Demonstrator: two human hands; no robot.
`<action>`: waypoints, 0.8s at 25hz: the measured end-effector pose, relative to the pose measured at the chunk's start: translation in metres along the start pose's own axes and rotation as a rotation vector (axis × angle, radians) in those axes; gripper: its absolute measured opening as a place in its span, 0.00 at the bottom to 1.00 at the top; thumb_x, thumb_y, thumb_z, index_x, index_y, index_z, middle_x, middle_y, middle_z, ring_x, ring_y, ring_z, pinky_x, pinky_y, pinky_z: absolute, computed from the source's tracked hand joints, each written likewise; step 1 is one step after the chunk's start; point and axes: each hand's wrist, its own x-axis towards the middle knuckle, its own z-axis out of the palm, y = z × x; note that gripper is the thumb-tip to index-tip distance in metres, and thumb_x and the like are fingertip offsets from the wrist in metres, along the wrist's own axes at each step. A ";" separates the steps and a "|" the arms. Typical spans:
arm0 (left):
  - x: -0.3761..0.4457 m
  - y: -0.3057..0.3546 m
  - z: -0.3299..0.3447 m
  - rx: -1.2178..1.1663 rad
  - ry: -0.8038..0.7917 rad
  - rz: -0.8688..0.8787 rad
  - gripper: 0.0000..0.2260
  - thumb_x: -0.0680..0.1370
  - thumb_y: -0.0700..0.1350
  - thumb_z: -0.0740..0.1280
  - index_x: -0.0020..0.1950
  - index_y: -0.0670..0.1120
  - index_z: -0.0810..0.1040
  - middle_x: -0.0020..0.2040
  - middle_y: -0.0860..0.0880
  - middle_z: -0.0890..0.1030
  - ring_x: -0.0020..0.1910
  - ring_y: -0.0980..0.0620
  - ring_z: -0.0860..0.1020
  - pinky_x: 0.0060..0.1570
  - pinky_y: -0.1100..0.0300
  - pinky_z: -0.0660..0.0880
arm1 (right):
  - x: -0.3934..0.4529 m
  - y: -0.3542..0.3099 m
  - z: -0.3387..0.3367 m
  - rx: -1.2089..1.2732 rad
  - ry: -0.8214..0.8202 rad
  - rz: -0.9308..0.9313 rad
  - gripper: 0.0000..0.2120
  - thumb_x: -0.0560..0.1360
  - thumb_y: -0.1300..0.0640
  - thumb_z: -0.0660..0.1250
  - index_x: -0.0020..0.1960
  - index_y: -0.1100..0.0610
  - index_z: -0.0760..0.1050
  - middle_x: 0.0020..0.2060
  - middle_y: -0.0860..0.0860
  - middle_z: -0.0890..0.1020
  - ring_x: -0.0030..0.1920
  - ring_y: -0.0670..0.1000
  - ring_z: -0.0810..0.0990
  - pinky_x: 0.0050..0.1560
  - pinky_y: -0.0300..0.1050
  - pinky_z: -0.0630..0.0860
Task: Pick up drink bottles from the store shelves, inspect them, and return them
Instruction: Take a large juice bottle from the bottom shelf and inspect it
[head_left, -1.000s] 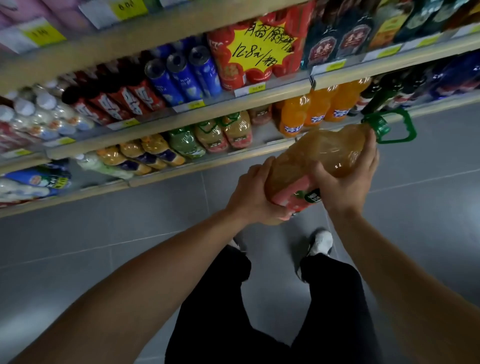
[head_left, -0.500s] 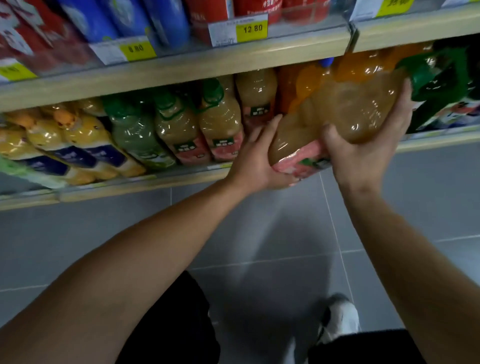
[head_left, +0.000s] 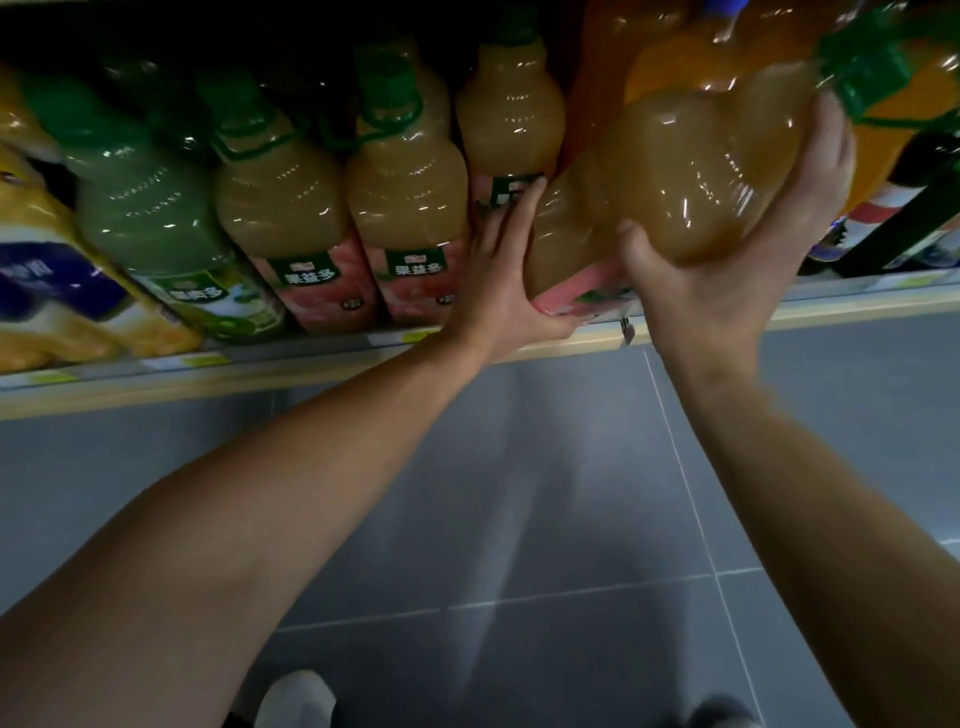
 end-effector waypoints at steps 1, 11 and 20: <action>-0.001 -0.006 0.003 -0.002 -0.006 0.011 0.56 0.59 0.60 0.81 0.80 0.49 0.56 0.74 0.44 0.65 0.73 0.46 0.66 0.71 0.48 0.68 | -0.006 0.004 0.003 -0.007 0.002 0.000 0.47 0.63 0.55 0.79 0.74 0.69 0.60 0.72 0.69 0.61 0.75 0.63 0.60 0.71 0.29 0.52; -0.011 -0.037 0.018 -0.058 -0.048 -0.030 0.57 0.59 0.54 0.83 0.81 0.48 0.55 0.75 0.43 0.64 0.74 0.45 0.66 0.69 0.45 0.70 | -0.034 0.021 0.023 -0.056 -0.024 -0.004 0.49 0.62 0.54 0.81 0.74 0.66 0.60 0.72 0.69 0.58 0.75 0.65 0.58 0.75 0.55 0.60; -0.008 -0.014 0.005 0.104 -0.112 0.078 0.59 0.63 0.57 0.81 0.81 0.52 0.45 0.81 0.45 0.56 0.78 0.44 0.61 0.67 0.42 0.72 | -0.036 0.025 0.021 -0.045 -0.021 -0.001 0.49 0.62 0.52 0.81 0.74 0.63 0.60 0.72 0.69 0.59 0.75 0.60 0.57 0.74 0.38 0.56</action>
